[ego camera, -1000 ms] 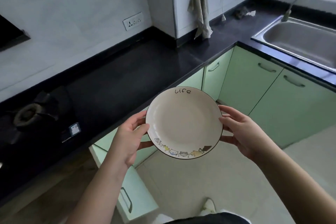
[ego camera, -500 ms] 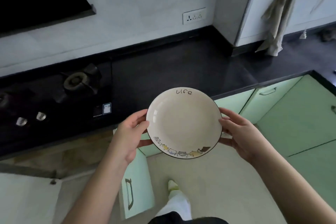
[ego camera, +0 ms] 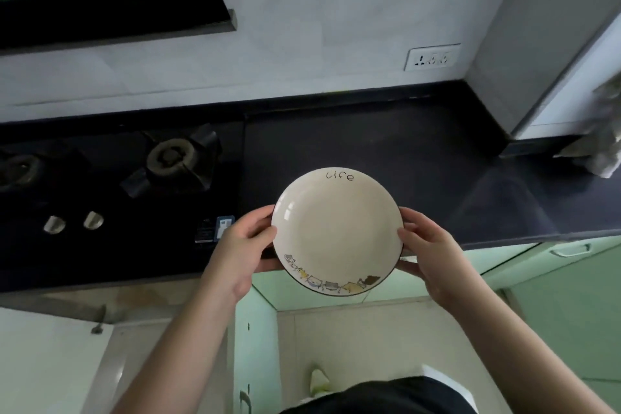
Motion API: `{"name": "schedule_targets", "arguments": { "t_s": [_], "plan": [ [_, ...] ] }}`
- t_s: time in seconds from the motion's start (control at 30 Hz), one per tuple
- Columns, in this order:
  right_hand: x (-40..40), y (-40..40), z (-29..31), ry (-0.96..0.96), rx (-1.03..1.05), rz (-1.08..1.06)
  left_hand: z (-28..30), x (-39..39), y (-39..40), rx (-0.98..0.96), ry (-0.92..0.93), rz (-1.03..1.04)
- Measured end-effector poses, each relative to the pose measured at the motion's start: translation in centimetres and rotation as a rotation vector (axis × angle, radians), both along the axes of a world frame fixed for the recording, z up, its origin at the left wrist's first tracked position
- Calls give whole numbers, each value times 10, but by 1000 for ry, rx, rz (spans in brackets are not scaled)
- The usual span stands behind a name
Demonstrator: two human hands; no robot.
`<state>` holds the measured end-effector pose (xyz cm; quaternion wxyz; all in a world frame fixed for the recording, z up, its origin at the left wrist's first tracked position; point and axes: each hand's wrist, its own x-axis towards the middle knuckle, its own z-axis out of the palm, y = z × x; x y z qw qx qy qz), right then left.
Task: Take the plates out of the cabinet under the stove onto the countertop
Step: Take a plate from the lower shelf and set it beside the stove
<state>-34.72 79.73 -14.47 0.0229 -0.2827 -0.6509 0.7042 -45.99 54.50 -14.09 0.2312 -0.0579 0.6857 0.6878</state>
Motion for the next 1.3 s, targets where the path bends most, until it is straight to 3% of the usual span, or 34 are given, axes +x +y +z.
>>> {"name": "schedule_targets", "arguments": {
  "t_s": [0.2, 0.6, 0.87, 1.3],
  "plan": [
    [-53, 27, -23, -52, -69, -32, -29, -49, 26, -48, -62, -1],
    [-200, 93, -84, -215, -47, 118, -78, -153, 87, -179, -173, 154],
    [-262, 79, -120, -283, -35, 105, -110, -197, 79, -264, -238, 247],
    [-297, 42, -148, -312, -57, 67, -142, -242, 51, -360, -218, 219]
  ]
}}
